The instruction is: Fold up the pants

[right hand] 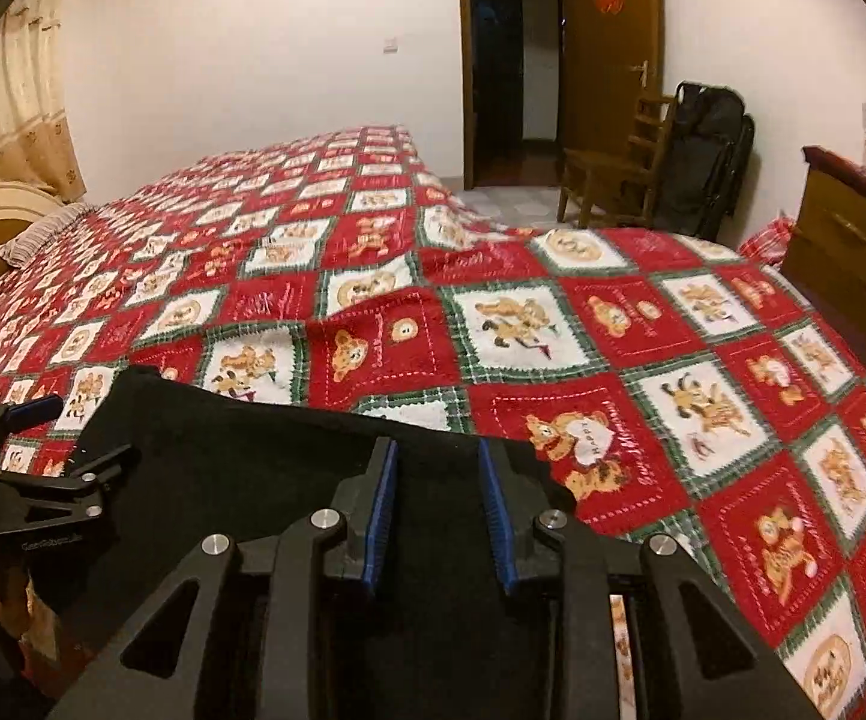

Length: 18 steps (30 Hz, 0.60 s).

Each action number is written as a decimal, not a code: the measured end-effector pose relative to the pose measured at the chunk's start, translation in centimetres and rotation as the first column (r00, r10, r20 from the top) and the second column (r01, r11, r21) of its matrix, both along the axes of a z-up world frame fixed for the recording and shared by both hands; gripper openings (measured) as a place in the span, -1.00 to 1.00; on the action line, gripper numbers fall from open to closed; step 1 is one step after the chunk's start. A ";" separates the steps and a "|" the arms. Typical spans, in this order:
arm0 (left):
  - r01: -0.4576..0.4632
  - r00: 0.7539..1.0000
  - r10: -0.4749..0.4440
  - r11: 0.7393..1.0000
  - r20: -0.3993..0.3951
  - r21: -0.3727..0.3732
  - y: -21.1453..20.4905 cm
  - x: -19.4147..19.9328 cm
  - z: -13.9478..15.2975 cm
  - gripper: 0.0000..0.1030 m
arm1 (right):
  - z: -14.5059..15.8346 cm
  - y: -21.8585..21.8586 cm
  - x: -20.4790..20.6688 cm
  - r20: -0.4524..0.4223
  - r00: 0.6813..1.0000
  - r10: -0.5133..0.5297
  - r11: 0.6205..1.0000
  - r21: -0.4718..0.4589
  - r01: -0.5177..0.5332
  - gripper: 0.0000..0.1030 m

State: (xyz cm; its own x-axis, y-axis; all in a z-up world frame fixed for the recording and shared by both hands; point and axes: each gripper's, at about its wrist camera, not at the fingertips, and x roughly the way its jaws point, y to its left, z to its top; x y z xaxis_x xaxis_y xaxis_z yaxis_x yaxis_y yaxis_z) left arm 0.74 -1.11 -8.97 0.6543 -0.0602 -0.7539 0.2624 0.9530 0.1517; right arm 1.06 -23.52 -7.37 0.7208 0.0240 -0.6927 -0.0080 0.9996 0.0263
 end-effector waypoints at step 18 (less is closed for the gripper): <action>-0.018 1.000 0.017 0.999 0.023 0.028 -0.5 -0.5 -0.3 0.96 | -0.8 -1.4 -6.5 0.018 0.999 -0.044 0.998 0.033 0.044 -0.44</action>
State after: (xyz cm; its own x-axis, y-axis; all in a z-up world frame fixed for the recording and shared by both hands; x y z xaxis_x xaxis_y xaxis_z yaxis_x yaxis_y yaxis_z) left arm 0.28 -1.64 -9.27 0.6718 -0.0273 -0.7402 0.2421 0.9525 0.1847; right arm -5.44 -24.96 -8.18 0.7343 0.0146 -0.6787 0.0350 0.9976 0.0594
